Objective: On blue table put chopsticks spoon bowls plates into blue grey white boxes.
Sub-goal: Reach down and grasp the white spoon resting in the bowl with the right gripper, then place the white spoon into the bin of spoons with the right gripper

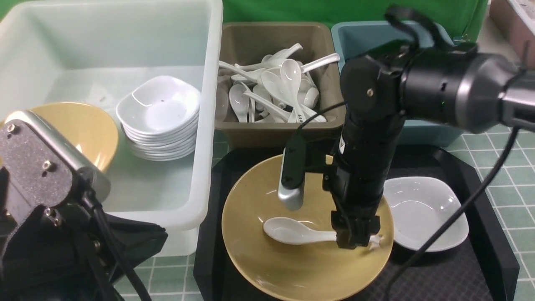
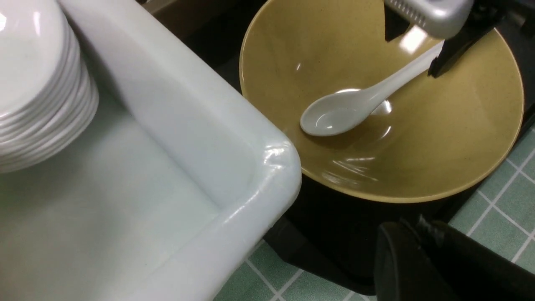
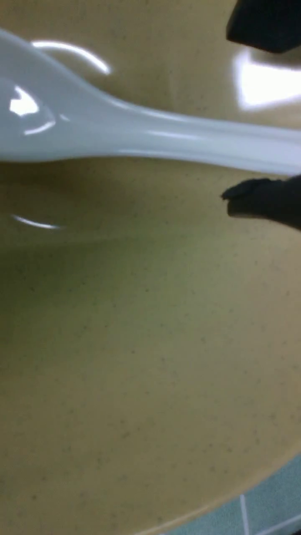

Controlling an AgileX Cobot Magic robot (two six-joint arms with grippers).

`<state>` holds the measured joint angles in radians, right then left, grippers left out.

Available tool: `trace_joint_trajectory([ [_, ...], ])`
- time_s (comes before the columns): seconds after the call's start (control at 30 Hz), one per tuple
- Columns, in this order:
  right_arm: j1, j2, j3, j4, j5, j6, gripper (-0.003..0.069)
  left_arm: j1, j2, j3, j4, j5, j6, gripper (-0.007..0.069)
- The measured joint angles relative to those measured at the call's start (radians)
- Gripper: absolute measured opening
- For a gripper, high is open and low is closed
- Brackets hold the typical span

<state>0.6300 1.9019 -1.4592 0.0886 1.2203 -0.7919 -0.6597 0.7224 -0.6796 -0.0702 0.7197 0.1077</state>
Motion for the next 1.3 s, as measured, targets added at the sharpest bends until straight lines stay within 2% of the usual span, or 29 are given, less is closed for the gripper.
trace_joint_trajectory([
  [0.2,0.000,0.034,0.000,0.017,-0.004,-0.002,0.0463,0.000,0.000,0.000,0.011,-0.006,0.008,0.0001],
  [0.33,0.000,0.046,0.000,0.017,-0.004,-0.002,0.0383,0.000,0.000,0.000,0.028,-0.007,0.015,0.0001],
  [0.47,0.000,0.050,-0.007,0.016,-0.005,-0.002,0.0159,0.000,0.000,0.001,0.045,-0.030,0.015,0.0001],
  [0.77,-0.001,-0.001,-0.146,-0.015,0.000,0.007,0.0161,0.000,0.006,0.001,0.047,-0.112,-0.003,0.0001],
  [0.87,-0.023,-0.008,-0.259,-0.028,-0.019,0.042,0.0161,0.000,0.057,0.001,0.046,-0.224,-0.080,0.0001],
  [1.0,-0.052,-0.008,-0.327,-0.035,-0.124,0.106,0.0161,0.000,0.149,-0.003,0.046,-0.340,-0.137,0.0001],
  [1.1,-0.084,-0.007,-0.352,-0.039,-0.310,0.229,0.0161,0.000,0.293,-0.058,0.055,-0.432,-0.156,0.0001],
  [1.3,-0.120,0.050,-0.354,-0.039,-0.580,0.374,0.0161,0.000,0.487,-0.214,0.121,-0.476,-0.157,0.0001],
])
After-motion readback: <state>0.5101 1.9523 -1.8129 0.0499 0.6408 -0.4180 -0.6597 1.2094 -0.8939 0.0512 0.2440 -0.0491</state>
